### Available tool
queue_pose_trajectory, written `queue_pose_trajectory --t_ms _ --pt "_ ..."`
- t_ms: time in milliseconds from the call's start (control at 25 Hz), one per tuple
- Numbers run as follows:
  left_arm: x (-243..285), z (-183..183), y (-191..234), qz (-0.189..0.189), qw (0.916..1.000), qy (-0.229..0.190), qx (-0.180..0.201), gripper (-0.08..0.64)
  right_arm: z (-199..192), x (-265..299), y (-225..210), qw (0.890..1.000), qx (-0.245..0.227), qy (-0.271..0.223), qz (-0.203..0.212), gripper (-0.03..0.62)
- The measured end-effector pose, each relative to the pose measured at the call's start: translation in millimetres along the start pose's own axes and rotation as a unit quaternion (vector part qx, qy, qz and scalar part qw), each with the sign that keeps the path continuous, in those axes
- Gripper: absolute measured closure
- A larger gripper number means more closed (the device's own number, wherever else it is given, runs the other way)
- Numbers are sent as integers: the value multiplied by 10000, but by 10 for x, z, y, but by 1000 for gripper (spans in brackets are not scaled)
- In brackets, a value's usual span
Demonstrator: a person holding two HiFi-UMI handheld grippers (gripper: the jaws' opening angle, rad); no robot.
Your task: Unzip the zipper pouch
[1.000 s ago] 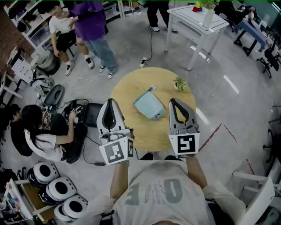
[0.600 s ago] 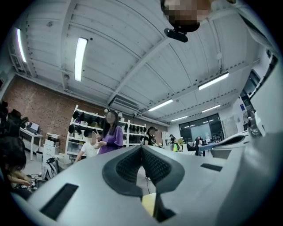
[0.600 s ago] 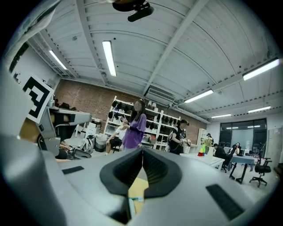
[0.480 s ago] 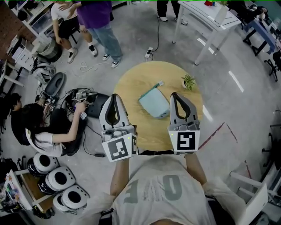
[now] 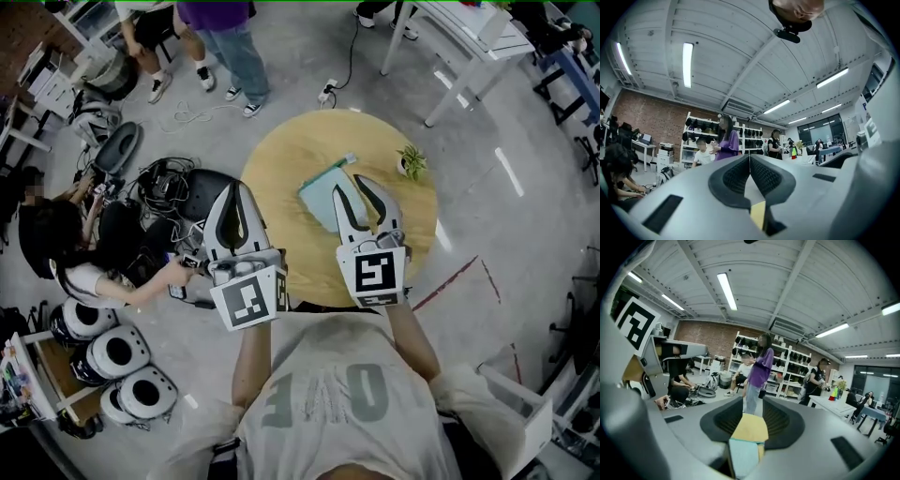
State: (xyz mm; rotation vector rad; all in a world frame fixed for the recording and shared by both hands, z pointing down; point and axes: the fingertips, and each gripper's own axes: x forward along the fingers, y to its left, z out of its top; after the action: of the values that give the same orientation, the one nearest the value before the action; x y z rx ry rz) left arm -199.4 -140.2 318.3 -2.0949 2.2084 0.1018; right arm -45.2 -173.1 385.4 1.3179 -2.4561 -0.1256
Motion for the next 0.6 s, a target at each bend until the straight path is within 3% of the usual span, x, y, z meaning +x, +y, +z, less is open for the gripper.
queue_pose_trajectory --t_ms 80,240,600 --pt "-17 -71 84 110 9999 77 2 532 -70 189 164 9994 -104 201 279 439" --pt "-73 -256 328 387 9988 302 -33 532 -374 648 522 9927 -583 817 673 415" --pt "-202 -560 883 1012 9928 637 -19 532 -1542 1346 1036 9572 -1219 2420 1017 414"
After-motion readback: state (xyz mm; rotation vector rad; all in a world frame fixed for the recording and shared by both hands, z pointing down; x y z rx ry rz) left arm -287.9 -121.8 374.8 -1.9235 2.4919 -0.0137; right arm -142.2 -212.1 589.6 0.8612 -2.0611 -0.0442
